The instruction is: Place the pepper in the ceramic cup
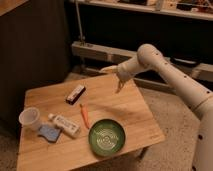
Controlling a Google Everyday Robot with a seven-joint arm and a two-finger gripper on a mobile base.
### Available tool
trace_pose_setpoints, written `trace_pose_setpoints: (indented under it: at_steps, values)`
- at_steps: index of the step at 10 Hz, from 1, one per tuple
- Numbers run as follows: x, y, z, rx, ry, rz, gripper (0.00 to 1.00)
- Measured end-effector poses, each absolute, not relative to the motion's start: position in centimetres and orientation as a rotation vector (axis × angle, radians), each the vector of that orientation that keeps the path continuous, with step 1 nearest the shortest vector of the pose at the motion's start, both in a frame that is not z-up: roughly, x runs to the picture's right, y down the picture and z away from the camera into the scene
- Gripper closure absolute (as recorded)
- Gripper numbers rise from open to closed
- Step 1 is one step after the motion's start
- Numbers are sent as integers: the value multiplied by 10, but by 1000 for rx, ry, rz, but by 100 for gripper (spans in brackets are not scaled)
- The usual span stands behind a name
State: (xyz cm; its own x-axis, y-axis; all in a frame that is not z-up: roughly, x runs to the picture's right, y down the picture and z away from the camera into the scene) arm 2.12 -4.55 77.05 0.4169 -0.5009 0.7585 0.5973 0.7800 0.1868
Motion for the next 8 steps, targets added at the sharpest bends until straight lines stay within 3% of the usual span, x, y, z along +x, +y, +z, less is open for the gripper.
trace_pose_setpoints:
  at_steps: [5,8]
  values:
    - [-58,-12,775,-258,-1021,-990,20]
    - [-88,27,783,-317,-940,-1197,20]
